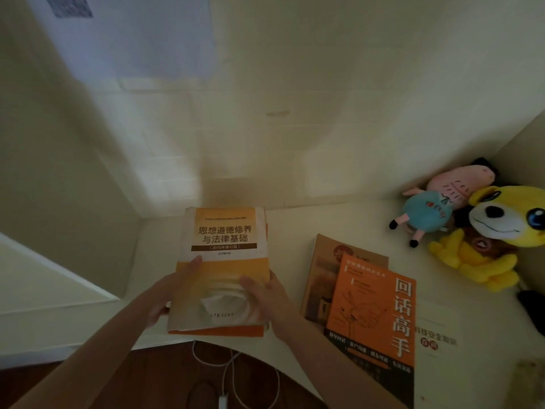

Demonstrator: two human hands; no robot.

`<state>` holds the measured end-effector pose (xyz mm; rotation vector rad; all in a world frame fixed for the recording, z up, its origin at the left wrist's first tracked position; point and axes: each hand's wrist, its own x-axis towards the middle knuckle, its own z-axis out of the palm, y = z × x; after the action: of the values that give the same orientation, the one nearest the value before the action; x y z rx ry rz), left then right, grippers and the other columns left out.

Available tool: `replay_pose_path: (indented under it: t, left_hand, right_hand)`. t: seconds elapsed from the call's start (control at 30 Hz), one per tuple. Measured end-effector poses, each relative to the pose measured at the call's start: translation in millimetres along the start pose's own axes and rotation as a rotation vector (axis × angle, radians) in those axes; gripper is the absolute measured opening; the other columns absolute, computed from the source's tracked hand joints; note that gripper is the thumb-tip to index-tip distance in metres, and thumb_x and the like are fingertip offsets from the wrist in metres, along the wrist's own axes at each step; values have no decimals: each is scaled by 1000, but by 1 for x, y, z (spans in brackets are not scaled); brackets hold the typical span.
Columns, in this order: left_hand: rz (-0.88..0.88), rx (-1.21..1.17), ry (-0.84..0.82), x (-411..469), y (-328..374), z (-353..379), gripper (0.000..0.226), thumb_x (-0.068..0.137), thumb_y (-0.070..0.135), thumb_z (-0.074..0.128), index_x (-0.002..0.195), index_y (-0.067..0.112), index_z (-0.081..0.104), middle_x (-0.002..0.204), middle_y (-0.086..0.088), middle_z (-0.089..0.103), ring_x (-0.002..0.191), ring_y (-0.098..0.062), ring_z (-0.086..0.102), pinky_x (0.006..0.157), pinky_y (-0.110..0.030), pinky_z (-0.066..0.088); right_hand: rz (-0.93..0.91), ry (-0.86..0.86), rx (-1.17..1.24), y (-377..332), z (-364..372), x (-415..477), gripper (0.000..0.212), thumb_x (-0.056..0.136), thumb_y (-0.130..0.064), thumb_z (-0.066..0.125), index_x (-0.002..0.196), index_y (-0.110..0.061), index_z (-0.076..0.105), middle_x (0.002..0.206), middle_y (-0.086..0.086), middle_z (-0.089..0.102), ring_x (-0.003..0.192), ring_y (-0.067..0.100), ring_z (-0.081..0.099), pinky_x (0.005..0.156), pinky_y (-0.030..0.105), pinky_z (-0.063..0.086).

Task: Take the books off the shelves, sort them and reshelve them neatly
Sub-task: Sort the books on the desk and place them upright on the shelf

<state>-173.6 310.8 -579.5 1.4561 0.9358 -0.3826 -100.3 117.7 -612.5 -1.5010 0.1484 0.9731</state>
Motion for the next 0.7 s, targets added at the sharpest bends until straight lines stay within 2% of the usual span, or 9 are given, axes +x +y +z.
replay_pose_path:
  t: [0.1,0.23,0.37,0.43,0.5,0.57,0.6,0.67,0.7]
  left_hand:
    - [12,-9,-18,2,0,-2,63,70,65,52,119,25,51,113,-5,63,103,-28,59,98,-51,42]
    - [5,-52,0,6,2,-7,58,74,59,56,115,18,52,106,-8,64,98,-28,60,97,-50,43]
    - [8,-17,-113,9,3,-12,78,61,66,74,124,25,53,114,-6,67,105,-31,63,98,-54,44]
    - [28,13,-106,9,7,-11,66,68,59,69,121,22,55,109,-5,69,102,-29,64,94,-50,47]
    - [81,32,-96,10,13,-9,57,74,54,65,120,21,55,103,-3,71,99,-26,64,83,-44,50]
    - [124,60,-83,13,19,-7,64,72,56,68,124,22,52,110,-3,68,102,-27,63,83,-46,50]
    - [131,51,-87,12,23,-5,63,72,55,69,123,22,53,112,-5,67,103,-29,63,86,-49,50]
    - [121,13,-103,14,24,-3,59,72,52,70,121,21,57,109,-8,69,100,-33,65,89,-54,50]
    - [108,12,-94,16,23,-4,59,72,52,70,121,21,58,109,-9,70,100,-34,65,90,-56,49]
  right_hand:
    - [9,6,-2,-1,0,2,62,84,-32,70,137,-18,40,110,-6,62,90,7,62,58,12,51]
    - [57,-11,-2,1,-3,10,79,76,-43,75,141,-19,37,128,1,59,108,19,61,83,29,54]
    - [1,12,-104,-8,-4,0,73,83,-42,68,142,-15,35,127,-5,52,110,14,56,78,20,51]
    - [-88,130,-283,-12,-21,-7,77,87,-47,61,148,-17,25,146,-1,36,131,19,40,102,32,44]
    - [-193,325,-533,-9,-58,-12,75,91,-47,56,151,-21,19,158,1,15,145,22,18,117,43,22]
    - [-219,527,-772,6,-110,-18,71,93,-46,52,151,-23,18,159,5,12,145,25,14,118,47,15]
    - [-158,620,-849,15,-135,-26,72,92,-51,48,151,-22,17,158,9,13,144,29,15,118,48,13]
    - [-28,791,-837,34,-175,-42,78,89,-57,46,150,-18,18,156,16,16,143,36,17,117,52,13]
    - [27,846,-729,43,-190,-51,79,90,-51,52,151,-16,17,156,18,17,142,38,18,116,52,15]
